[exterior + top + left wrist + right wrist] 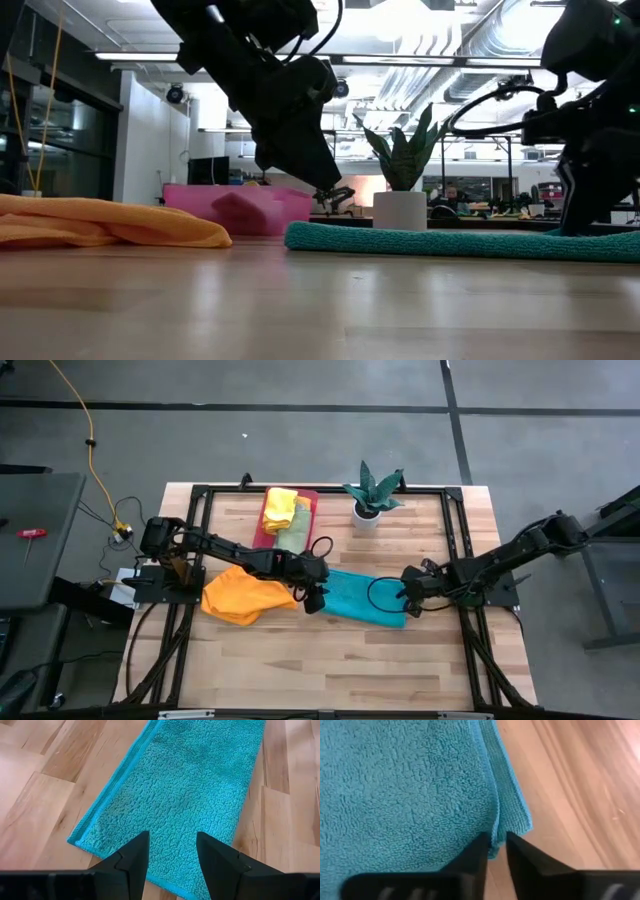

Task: Fold microfiber towels
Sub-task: Fold the blue microfiber cloth

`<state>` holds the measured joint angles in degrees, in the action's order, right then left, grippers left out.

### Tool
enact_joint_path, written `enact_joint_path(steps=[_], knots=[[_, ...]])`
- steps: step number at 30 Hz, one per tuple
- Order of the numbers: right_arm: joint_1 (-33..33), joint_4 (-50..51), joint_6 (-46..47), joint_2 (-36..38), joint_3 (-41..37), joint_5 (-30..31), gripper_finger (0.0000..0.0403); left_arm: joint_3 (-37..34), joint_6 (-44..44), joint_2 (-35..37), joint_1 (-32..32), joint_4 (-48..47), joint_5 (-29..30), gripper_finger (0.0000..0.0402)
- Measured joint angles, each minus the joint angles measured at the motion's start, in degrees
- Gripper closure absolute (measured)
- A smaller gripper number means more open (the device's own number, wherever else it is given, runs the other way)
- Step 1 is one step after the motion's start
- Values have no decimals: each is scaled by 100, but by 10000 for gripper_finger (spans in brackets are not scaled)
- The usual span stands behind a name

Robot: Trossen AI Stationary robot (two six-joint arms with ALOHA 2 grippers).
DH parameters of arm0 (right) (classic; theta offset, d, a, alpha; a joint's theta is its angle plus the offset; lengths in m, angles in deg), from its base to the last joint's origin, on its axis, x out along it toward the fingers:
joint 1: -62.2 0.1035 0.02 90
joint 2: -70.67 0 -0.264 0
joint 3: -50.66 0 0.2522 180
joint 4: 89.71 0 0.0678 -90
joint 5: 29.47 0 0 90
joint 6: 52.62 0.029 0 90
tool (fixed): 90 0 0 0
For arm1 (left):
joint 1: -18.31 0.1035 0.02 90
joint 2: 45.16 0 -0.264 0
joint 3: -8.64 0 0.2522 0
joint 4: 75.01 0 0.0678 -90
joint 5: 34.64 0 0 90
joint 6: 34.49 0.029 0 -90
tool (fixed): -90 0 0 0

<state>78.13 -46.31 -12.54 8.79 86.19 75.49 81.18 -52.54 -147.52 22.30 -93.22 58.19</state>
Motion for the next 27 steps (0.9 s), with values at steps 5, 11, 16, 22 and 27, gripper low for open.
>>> enact_joint_path(steps=[5, 11, 16, 22, 27], knots=[[-252, 145, -45, 0, 117, 50, 389, 0, -40, 0, -5, -4, -2, 249], [-561, 139, -738, 11, 350, 105, 398, 0, -42, 0, -47, -11, -2, 249], [-741, 370, -832, 13, 377, 255, 401, 0, -70, 0, -127, -45, 51, 249], [-951, 685, -691, 48, 369, 358, 402, 0, -130, 0, -200, -48, 103, 249], [-1059, 192, -1318, -76, 371, 436, 402, -2, -132, 0, -219, -50, 200, 249]])
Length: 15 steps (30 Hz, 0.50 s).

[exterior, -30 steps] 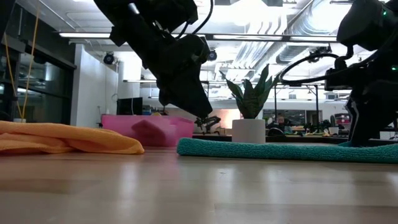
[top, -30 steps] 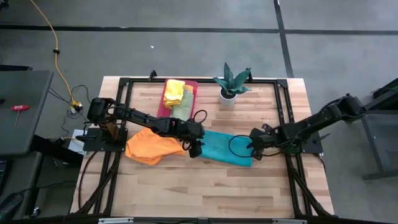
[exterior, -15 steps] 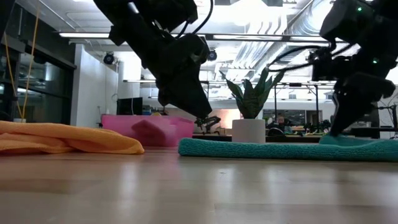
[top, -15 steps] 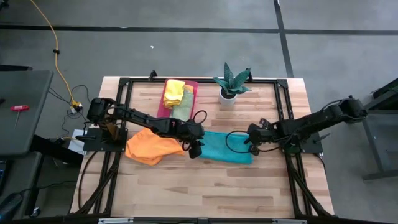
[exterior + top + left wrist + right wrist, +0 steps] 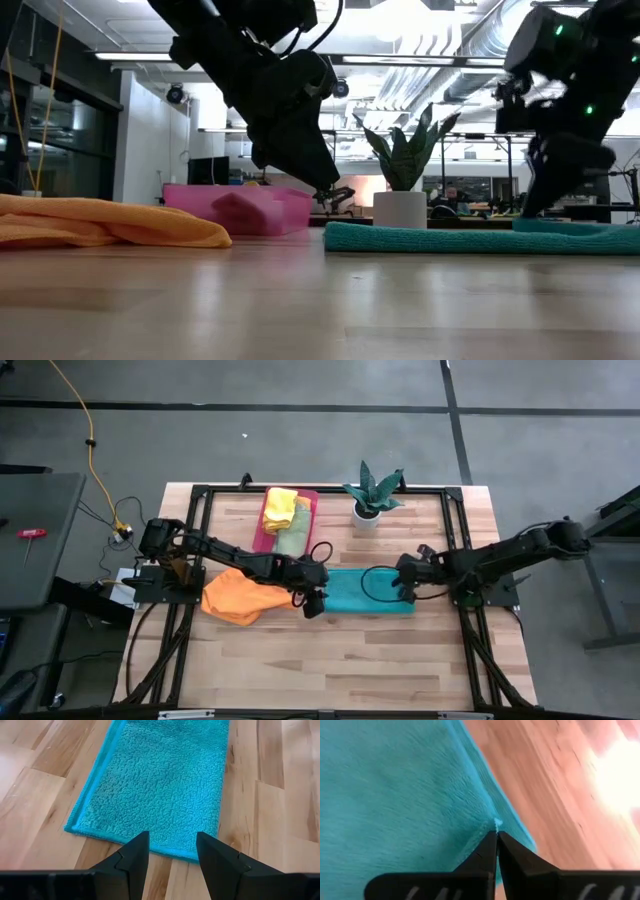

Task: Fold microfiber towels
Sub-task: Fold the blue microfiber cloth

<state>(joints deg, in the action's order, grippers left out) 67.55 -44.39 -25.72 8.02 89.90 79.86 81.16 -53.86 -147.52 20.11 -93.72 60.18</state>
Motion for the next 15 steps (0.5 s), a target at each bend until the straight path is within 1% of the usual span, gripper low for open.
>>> enact_joint_path(steps=[6, 9, 15], knots=[[-317, 309, 624, -262, -5, 3, 402, 0, -22, 0, -4, -24, 23, 249], [-377, 413, 667, -350, -5, -42, 403, 0, -22, 0, -4, -46, 63, 249], [-387, 386, 780, -372, -5, -71, 402, 0, -107, 2, -4, -102, 451, 249]])
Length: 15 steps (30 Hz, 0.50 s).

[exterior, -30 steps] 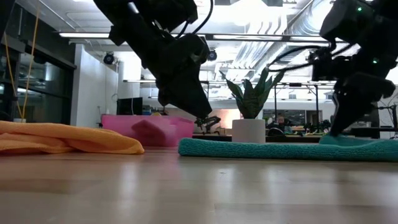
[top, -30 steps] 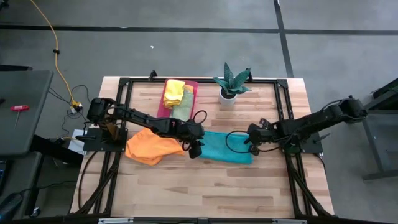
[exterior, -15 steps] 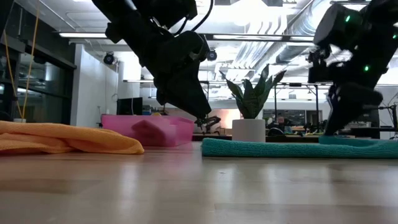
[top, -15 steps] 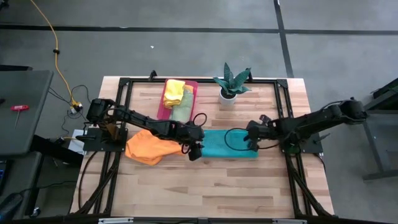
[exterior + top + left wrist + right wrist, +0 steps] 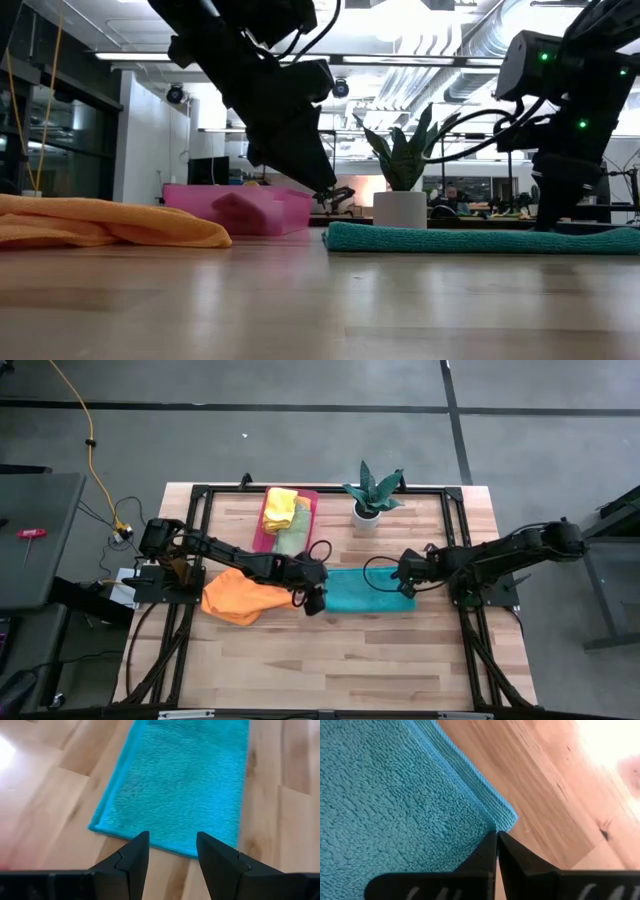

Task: Fold microfiber towels
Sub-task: Fold the blue microfiber cloth

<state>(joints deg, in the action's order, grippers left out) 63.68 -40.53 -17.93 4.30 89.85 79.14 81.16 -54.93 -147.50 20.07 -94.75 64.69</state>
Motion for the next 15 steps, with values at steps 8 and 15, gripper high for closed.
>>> enact_joint_path(steps=[8, 15], knots=[[0, -8, -3, 0, 0, 2, 402, -2, 30, -20, 185, 176, 562, 251], [0, -33, -7, 0, 0, 2, 402, 2, 167, -552, 544, 1270, -407, 327]])
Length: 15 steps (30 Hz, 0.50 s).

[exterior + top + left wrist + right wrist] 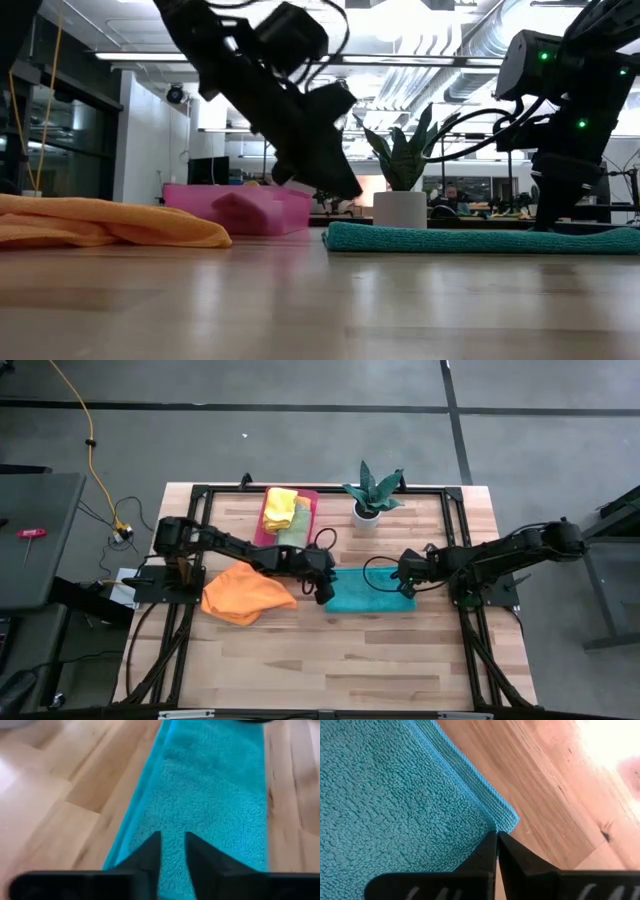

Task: Fold microfiber towels
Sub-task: Fold the blue microfiber cloth

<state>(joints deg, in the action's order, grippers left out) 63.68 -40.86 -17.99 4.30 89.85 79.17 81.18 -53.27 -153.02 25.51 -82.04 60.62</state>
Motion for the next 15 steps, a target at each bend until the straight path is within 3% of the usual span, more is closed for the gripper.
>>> enact_joint_path(steps=[4, 10, 15], knots=[[0, -11, 2, 0, 0, 0, 402, 29, -101, -220, 3, 163, 220, 392], [0, -66, 0, 0, 0, 2, 402, 18, -129, -292, -107, 14, 1006, 393], [0, -68, 4, 0, 0, 2, 402, 17, -179, -296, -89, -64, 1107, 397]])
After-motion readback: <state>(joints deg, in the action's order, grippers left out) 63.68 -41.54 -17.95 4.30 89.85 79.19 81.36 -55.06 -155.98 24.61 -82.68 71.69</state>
